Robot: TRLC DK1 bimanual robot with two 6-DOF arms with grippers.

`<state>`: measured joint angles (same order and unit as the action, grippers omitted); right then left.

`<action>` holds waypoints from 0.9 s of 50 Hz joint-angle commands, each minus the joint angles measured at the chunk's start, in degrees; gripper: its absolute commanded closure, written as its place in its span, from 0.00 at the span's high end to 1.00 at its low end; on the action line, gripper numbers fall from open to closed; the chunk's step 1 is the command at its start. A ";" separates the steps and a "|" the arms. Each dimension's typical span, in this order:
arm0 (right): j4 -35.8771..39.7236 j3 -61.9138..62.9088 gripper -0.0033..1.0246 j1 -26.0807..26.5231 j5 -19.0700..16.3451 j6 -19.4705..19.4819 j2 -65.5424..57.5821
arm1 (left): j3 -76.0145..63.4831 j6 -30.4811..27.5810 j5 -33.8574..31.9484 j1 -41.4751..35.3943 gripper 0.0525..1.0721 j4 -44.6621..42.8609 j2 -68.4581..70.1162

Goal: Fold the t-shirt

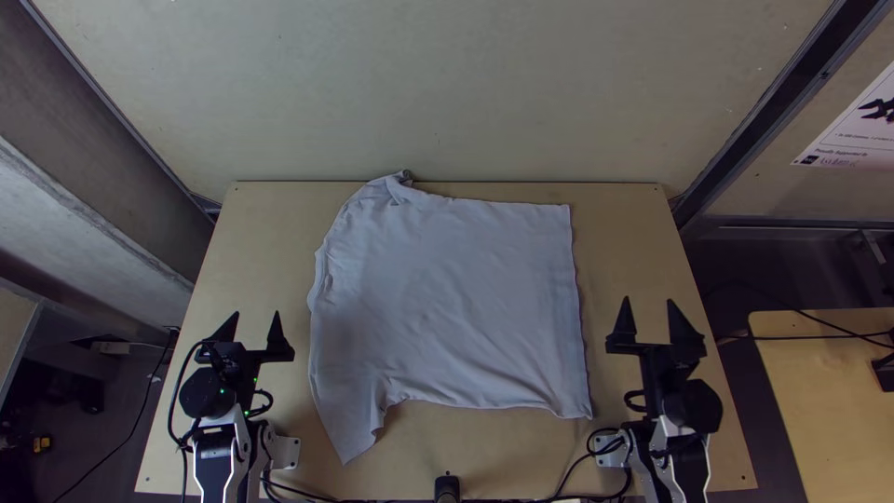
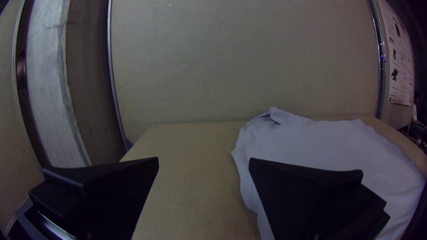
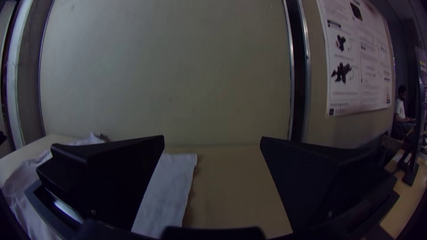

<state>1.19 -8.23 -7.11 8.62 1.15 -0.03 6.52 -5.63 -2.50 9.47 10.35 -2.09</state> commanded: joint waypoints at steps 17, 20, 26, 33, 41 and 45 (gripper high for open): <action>-4.09 -18.84 0.96 -1.15 0.34 -4.75 -13.50 | 25.12 1.59 0.13 -0.60 0.96 -4.72 -28.59; -5.15 -21.04 0.96 -1.85 0.43 -5.01 -16.75 | 29.77 1.76 0.13 -1.04 0.96 -4.55 -33.16; -7.08 -25.43 0.96 -2.03 0.43 -4.93 -23.79 | 37.42 1.94 0.04 -1.74 0.96 -4.20 -40.36; -7.34 -31.85 0.96 -2.11 0.43 -4.75 -33.19 | 46.30 2.82 0.13 -4.73 0.96 -3.05 -47.48; -6.99 -39.06 0.96 -2.20 0.43 -4.66 -41.98 | 56.93 3.08 0.13 -6.66 0.96 -0.15 -55.83; -6.20 -42.66 0.96 -2.73 0.43 -4.66 -46.20 | 61.68 3.08 0.13 -7.37 0.96 0.99 -60.05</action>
<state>-5.04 -46.39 -8.99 8.62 -2.48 -41.98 62.46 -3.44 -2.33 2.79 10.28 -58.50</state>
